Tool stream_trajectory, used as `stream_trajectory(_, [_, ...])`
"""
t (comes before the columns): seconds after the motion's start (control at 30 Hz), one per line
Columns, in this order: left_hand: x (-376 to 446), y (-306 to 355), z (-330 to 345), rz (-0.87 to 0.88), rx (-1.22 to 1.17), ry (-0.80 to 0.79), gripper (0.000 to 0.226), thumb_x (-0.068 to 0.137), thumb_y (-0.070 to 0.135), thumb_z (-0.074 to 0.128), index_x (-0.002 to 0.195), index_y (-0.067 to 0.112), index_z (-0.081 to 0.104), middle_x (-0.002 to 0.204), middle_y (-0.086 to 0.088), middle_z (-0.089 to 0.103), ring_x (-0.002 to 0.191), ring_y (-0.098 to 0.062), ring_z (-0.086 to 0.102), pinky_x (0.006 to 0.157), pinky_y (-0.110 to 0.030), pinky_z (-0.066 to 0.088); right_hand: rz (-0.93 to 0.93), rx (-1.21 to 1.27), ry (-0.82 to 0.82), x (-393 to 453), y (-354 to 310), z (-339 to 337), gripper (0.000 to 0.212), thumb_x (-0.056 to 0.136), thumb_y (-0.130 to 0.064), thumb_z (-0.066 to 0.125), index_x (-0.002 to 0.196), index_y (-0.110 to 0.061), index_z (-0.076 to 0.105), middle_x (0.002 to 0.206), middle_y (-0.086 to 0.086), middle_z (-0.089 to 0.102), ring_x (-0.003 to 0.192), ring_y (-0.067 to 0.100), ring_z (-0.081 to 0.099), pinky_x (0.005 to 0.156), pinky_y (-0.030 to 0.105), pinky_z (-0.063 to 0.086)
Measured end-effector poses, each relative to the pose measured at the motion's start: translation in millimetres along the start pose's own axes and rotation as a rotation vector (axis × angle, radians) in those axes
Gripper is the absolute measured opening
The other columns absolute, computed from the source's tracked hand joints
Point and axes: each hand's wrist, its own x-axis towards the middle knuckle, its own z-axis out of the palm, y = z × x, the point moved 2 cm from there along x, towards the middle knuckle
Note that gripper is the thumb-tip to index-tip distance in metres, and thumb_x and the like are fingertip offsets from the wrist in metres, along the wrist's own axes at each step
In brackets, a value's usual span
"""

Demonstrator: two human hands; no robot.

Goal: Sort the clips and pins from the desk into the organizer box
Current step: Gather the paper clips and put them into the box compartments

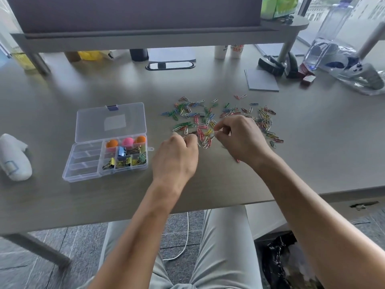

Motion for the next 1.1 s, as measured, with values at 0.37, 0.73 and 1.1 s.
stream_trajectory(0.37, [10, -15, 0, 0.023, -0.359, -0.084, 0.042, 0.097, 0.033, 0.045, 0.060, 0.016, 0.034, 0.053, -0.002, 0.038, 0.053, -0.022, 0.033, 0.054, -0.033, 0.030, -0.081, -0.118, -0.086, 14, -3, 12, 0.008, 0.087, -0.026, 0.068, 0.090, -0.027, 0.075, 0.080, -0.010, 0.064, 0.078, 0.016, 0.061, 0.070, 0.035, 0.052])
stream_trajectory(0.73, [14, -8, 12, -0.115, -0.731, -0.171, 0.024, 0.098, 0.005, 0.038, 0.088, 0.012, 0.059, 0.061, -0.001, 0.050, 0.048, -0.016, 0.041, 0.047, -0.026, 0.034, 0.037, 0.169, -0.058, 9, 9, -2, 0.006, 0.089, -0.023, 0.079, 0.093, -0.021, 0.083, 0.085, -0.006, 0.075, 0.078, 0.003, 0.065, 0.067, 0.006, 0.043])
stream_trajectory(1.1, [16, -8, 11, 0.194, -0.074, 0.026, 0.012, 0.093, 0.033, 0.059, 0.092, 0.022, 0.064, 0.062, 0.004, 0.056, 0.066, -0.026, 0.059, 0.053, -0.032, 0.040, 0.359, 0.494, -0.107, 10, 18, -15, 0.014, 0.093, -0.027, 0.072, 0.085, -0.022, 0.083, 0.069, -0.015, 0.066, 0.061, 0.021, 0.048, 0.057, 0.026, 0.041])
